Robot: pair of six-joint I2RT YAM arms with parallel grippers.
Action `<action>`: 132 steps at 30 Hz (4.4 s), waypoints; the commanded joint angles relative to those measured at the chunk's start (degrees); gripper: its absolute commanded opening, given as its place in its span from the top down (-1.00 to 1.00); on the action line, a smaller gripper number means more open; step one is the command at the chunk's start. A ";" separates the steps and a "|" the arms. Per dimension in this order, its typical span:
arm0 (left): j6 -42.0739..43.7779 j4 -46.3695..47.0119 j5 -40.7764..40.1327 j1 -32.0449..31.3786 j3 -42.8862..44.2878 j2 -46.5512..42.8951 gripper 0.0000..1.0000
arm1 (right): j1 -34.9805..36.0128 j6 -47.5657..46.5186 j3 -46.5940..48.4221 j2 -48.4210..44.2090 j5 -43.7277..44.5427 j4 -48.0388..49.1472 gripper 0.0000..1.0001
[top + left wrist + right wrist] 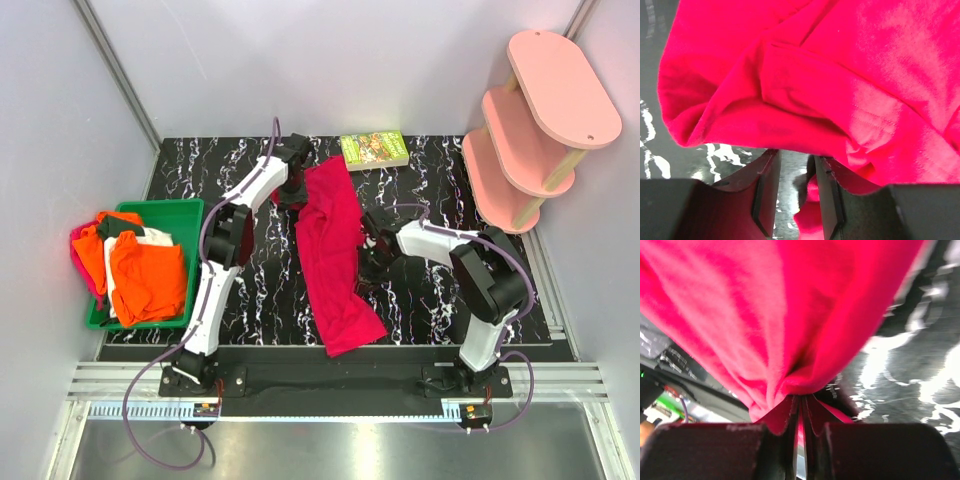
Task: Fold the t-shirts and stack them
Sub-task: Rotate the tshirt 90 degrees, then grab the bottom of the folded rectangular tshirt with both arms
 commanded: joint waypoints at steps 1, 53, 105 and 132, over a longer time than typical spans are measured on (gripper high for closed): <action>1.31 -0.45 5.92 -1.07 5.30 2.32 0.23 | 1.98 -1.63 2.35 -1.05 -5.22 1.85 0.77; -11.61 24.95 -6.02 -22.78 -64.82 -49.79 0.06 | -1.09 -3.40 10.45 -3.59 28.09 1.06 0.63; -33.14 10.28 -8.66 -37.11 -89.78 -59.45 1.00 | -0.83 -2.61 -0.37 -13.70 26.15 3.34 0.57; -4.69 21.25 -19.04 -18.16 -56.59 -51.23 0.40 | -0.83 -6.73 32.73 6.66 20.09 5.28 0.87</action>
